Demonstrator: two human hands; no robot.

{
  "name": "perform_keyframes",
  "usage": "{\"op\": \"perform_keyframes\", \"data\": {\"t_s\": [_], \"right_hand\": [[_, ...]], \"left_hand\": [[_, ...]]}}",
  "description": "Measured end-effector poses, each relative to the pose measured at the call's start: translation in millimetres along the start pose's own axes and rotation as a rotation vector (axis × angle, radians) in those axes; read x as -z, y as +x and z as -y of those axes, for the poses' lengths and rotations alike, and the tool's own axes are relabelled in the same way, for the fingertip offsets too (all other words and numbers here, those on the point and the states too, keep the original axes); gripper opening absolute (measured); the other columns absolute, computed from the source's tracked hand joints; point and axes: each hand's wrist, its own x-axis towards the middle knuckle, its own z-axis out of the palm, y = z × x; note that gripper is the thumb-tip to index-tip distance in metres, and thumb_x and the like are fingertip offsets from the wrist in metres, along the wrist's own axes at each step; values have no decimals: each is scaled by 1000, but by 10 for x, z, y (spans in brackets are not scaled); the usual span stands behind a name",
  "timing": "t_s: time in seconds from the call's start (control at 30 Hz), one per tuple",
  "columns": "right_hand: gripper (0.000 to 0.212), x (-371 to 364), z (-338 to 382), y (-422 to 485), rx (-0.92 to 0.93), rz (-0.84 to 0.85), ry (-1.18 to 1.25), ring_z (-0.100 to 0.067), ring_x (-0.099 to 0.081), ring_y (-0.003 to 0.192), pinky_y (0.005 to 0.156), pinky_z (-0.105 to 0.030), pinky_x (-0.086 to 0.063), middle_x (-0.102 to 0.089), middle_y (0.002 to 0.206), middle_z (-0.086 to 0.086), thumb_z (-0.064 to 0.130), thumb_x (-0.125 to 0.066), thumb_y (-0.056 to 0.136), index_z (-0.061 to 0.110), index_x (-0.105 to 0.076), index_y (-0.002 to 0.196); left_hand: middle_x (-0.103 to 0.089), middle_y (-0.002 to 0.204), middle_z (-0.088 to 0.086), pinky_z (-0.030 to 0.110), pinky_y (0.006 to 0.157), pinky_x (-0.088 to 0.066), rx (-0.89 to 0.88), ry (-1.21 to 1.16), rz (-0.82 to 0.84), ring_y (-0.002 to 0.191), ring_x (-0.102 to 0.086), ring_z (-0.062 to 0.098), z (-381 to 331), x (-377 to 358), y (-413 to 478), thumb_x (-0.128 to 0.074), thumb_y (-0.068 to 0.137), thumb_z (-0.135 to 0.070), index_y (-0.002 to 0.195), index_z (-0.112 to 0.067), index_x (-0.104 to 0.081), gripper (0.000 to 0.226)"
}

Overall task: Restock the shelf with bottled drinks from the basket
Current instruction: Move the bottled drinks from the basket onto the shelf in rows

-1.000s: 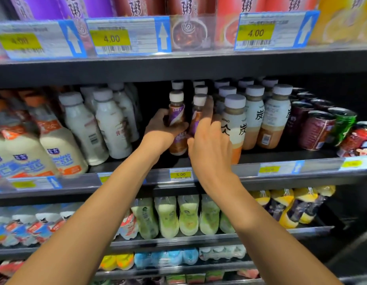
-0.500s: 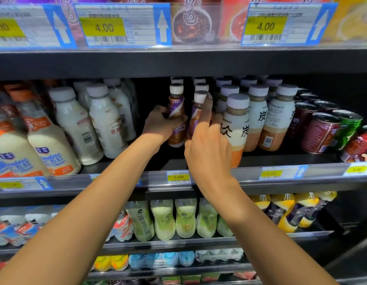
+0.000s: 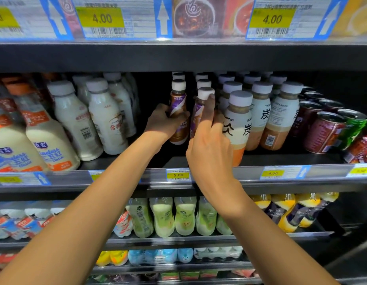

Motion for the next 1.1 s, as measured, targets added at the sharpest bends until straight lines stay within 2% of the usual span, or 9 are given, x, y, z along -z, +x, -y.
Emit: {"op": "perform_keyframes", "data": {"t_s": [0.17, 0.33, 0.43, 0.5, 0.63, 0.83, 0.97, 1.03, 1.1], "right_hand": [[34, 31, -37, -44, 25, -40, 20, -22, -27, 52, 46, -30, -24, -46, 81, -13, 7, -67, 83, -5, -57, 113], [20, 373, -125, -251, 149, -88, 116, -23, -56, 67, 51, -28, -32, -57, 96, -7, 18, -57, 92, 8, -59, 109], [21, 649, -391, -449, 115, -82, 76, -21, -57, 71, 58, -31, -38, -61, 77, 1, 26, -50, 95, 14, -66, 89], [30, 873, -608, -605, 44, 12, -3, -22, -56, 75, 63, -36, -41, -61, 77, 2, 35, -44, 96, 17, -66, 86], [41, 1428, -1020, -923, -180, 300, -342, -25, -61, 81, 64, -34, -40, -64, 84, 2, 44, -31, 99, 24, -64, 88], [39, 2119, -2027, -1568, -562, 572, -502, -34, -63, 90, 64, -33, -37, -61, 88, -4, 39, -34, 101, 18, -36, 67], [19, 2441, -2885, -2101, -754, 622, -540, -31, -63, 90, 66, -31, -37, -65, 97, -8, 30, -39, 95, 21, -53, 86], [28, 2594, -3347, -2356, -871, 635, -529, -31, -65, 96, 69, -32, -41, -68, 103, -7, 32, -38, 96, 19, -63, 95], [29, 2726, -3869, -2619, -992, 627, -492, -31, -66, 99, 70, -31, -41, -69, 105, -5, 34, -37, 98, 18, -59, 85]], "left_hand": [[-65, 116, 0, 29, 83, -48, 27, 1, 7, 104, -64, 20, 16, -10, 8, -72, 83, -46, 128, -17, -55, 56], [-59, 129, 7, 31, 92, -46, -22, 145, -84, 114, -59, 26, -129, 63, -334, -62, 91, -46, 135, -16, -45, 55], [-63, 106, 2, 35, 84, -48, -227, 171, -169, 96, -60, 19, -196, 95, -919, -53, 94, -47, 108, -21, -61, 31], [-64, 86, -3, 35, 75, -49, -373, 85, -157, 80, -59, 13, -292, 18, -1345, -51, 97, -46, 85, -21, -64, 31], [-55, 59, -1, 37, 61, -43, -536, 61, 156, 63, -54, 17, -551, -480, -2029, -46, 97, -44, 66, -17, -57, 42], [-47, 71, -3, 38, 62, -39, -900, 388, 595, 75, -54, 27, -721, -1714, -2736, -22, 101, -40, 72, -23, -39, 37], [-55, 72, 5, 35, 51, -37, -1180, 526, 805, 64, -59, 33, -696, -2755, -3121, -25, 100, -28, 77, -18, -50, 36], [-53, 73, 10, 33, 45, -35, -1400, 703, 924, 59, -59, 33, -741, -3333, -3366, -28, 93, -11, 82, -8, -60, 34], [-56, 83, 7, 34, 51, -39, -1401, 857, 1019, 70, -62, 30, -704, -3964, -3612, -42, 92, -8, 92, -10, -60, 18]]}}
